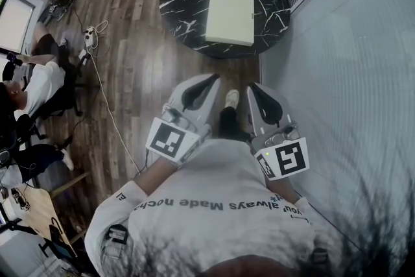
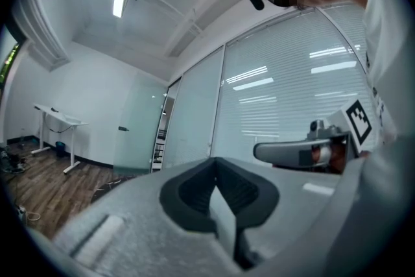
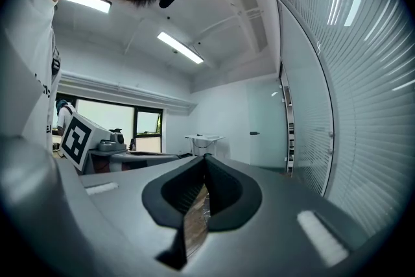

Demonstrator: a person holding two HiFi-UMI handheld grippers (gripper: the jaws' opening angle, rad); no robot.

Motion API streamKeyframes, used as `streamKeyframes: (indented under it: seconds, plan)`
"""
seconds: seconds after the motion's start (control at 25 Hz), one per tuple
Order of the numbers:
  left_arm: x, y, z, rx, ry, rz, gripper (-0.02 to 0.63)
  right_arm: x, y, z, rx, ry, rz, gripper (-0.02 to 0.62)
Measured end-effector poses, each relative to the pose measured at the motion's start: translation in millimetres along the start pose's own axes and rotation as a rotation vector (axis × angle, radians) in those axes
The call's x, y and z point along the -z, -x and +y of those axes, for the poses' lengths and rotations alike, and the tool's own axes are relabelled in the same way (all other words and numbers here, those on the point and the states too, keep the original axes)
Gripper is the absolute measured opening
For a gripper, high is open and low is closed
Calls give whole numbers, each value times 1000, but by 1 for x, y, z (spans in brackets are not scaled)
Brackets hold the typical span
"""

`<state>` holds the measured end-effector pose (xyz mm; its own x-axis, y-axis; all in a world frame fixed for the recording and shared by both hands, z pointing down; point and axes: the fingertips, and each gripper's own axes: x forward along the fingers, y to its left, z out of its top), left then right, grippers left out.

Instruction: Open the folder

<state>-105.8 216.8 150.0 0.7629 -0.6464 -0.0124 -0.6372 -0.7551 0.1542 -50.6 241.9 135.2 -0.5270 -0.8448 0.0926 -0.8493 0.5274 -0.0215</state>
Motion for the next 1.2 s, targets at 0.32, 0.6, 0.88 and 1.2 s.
streamKeyframes:
  seconds: [0.32, 0.6, 0.88, 1.2]
  plan:
    - [0, -93, 23, 3, -19, 8, 3, 0, -37, -90, 6, -18, -13, 2]
    - [-7, -190, 45, -3, -35, 35, 3, -10, -72, -183, 0, -33, -12, 2]
    - [-9, -268, 67, -32, -29, 42, 3, -9, -106, -259, -21, -47, -8, 2]
    - [0, -319, 96, -74, -36, 66, 3, -3, -140, -309, -52, -59, 11, 2]
